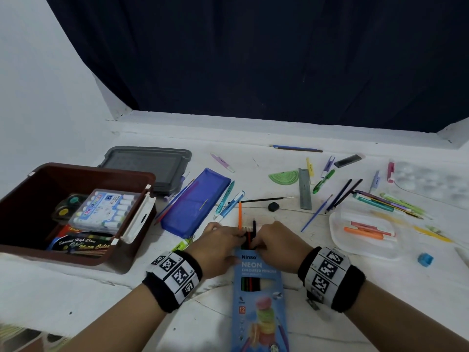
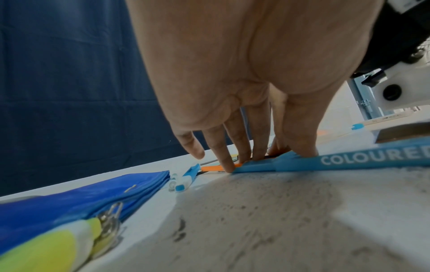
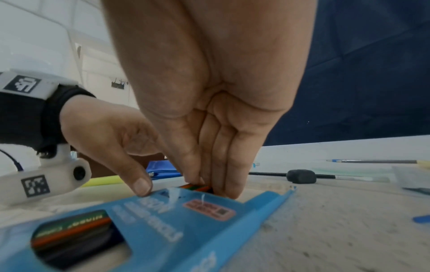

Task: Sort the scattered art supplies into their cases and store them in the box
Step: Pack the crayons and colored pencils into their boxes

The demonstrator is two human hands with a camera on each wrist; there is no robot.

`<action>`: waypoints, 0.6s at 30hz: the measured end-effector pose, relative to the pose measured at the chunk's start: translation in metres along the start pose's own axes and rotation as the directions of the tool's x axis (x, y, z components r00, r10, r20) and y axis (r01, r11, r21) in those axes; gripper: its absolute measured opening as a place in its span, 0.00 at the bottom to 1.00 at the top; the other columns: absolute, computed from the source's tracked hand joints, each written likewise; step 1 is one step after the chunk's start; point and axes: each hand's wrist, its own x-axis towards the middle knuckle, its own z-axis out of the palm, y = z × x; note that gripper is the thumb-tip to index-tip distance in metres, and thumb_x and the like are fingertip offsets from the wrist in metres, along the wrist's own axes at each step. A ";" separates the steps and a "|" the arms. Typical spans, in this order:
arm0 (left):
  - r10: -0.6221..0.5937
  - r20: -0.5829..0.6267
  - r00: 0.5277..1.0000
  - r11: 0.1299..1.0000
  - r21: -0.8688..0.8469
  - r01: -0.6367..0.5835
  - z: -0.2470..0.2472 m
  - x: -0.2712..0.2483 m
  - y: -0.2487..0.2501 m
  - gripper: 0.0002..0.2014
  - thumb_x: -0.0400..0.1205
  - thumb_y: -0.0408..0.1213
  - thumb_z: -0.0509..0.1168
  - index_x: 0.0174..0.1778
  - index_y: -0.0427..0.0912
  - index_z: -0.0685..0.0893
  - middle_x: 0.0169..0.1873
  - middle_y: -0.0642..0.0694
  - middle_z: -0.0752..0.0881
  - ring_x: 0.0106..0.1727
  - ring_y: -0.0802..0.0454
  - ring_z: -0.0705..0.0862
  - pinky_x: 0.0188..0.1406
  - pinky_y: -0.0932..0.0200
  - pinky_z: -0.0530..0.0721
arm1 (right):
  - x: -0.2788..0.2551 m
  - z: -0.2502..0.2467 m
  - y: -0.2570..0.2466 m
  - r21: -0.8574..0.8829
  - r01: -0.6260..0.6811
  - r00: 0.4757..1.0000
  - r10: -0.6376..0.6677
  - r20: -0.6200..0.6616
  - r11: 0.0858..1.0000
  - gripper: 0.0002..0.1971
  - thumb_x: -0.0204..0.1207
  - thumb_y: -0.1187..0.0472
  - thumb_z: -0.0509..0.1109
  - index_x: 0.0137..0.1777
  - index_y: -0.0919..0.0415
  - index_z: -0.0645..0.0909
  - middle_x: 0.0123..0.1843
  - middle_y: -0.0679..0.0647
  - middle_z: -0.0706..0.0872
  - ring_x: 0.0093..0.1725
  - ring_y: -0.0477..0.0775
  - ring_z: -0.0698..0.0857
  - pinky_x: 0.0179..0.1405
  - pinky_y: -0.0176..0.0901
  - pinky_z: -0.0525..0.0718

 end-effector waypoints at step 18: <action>-0.564 -0.154 0.811 0.823 -0.030 0.567 -0.022 -0.020 -0.042 0.27 0.82 0.58 0.62 0.76 0.55 0.70 0.72 0.45 0.74 0.75 0.42 0.72 0.73 0.38 0.68 | -0.001 -0.012 0.003 -0.024 -0.038 0.997 0.040 0.063 0.999 0.27 0.72 0.62 0.77 0.73 0.57 0.80 0.71 0.51 0.76 0.68 0.53 0.76 0.67 0.47 0.76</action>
